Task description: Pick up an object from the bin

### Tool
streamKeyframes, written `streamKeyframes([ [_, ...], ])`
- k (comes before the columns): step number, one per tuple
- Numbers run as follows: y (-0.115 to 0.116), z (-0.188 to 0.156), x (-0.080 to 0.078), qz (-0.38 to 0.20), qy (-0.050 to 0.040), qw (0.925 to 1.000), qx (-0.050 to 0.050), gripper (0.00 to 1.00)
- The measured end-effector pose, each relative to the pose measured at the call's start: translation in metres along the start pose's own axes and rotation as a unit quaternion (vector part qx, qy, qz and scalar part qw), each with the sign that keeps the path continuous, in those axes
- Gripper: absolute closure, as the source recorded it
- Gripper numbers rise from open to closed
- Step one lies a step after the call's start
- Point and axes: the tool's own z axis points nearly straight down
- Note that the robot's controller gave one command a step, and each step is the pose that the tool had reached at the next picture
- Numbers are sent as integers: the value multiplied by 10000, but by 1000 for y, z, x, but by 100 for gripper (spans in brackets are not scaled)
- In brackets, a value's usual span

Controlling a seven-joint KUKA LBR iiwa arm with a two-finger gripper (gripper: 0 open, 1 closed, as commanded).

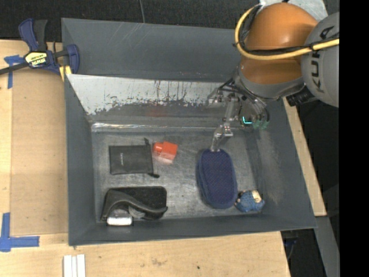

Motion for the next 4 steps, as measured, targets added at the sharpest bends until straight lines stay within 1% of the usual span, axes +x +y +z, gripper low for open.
streamKeyframes([
  [1, -25, 143, 31, -49, -33, 10000, -9, 0],
  [2, -51, 137, 10, -467, -55, 9989, -8, 0],
  [3, -94, 148, -6, -410, -60, 9991, -42, 0],
  [4, -119, 147, 17, -274, -126, 9995, -52, 0],
])
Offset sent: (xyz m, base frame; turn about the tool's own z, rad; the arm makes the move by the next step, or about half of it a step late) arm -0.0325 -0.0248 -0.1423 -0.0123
